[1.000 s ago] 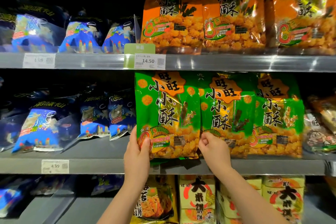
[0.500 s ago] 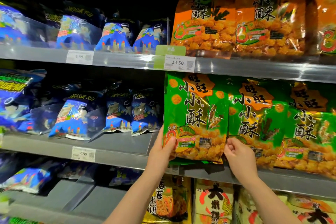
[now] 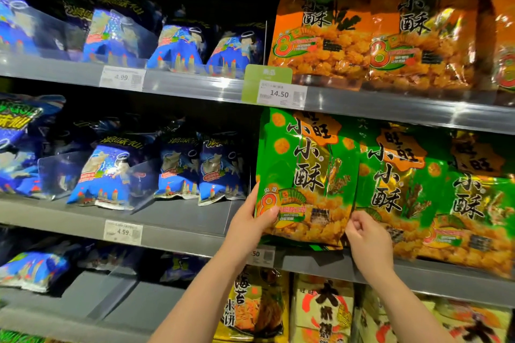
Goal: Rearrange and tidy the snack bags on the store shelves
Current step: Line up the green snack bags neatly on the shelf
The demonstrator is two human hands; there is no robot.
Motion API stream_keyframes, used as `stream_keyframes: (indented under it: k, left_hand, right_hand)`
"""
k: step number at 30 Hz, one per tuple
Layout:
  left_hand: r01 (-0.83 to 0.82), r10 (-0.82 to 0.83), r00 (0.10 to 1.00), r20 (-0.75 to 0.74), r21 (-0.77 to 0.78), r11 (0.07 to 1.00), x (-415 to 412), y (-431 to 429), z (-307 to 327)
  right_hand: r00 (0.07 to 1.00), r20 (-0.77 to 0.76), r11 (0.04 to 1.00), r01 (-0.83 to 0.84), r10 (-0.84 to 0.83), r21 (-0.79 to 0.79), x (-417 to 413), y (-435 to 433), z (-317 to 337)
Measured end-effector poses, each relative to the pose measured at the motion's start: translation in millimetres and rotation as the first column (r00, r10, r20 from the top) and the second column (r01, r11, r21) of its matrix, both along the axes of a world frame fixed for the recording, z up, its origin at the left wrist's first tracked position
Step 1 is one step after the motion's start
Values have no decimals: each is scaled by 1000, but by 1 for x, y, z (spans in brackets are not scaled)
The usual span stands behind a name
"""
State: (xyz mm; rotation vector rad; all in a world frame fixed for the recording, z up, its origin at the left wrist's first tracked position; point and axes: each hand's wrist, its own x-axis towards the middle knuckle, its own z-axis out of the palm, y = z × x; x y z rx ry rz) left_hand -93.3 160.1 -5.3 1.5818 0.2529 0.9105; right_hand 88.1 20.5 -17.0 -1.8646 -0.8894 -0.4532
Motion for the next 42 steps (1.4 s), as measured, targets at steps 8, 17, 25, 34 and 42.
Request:
stream_keyframes:
  k: [8, 17, 25, 34, 42]
  left_hand:
    - [-132, 130, 989, -65, -23, 991, 11, 8, 5]
    - [-516, 735, 658, -165, 612, 599, 1, 6, 8]
    - [-521, 710, 699, -90, 615, 591, -11, -10, -7]
    - [-407, 651, 746, -138, 680, 610, 9, -24, -27]
    - [-334, 677, 677, -287, 700, 631, 9, -34, -22]
  right_hand:
    - [1000, 4, 1000, 0, 0, 6, -4, 2, -1]
    - [999, 37, 999, 30, -29, -22, -6, 4, -6]
    - [999, 0, 999, 38, -38, -14, -5, 5, -9]
    - [999, 11, 999, 35, -35, 1, -8, 7, -11]
    - [999, 6, 999, 43, -43, -13, -10, 7, -11]
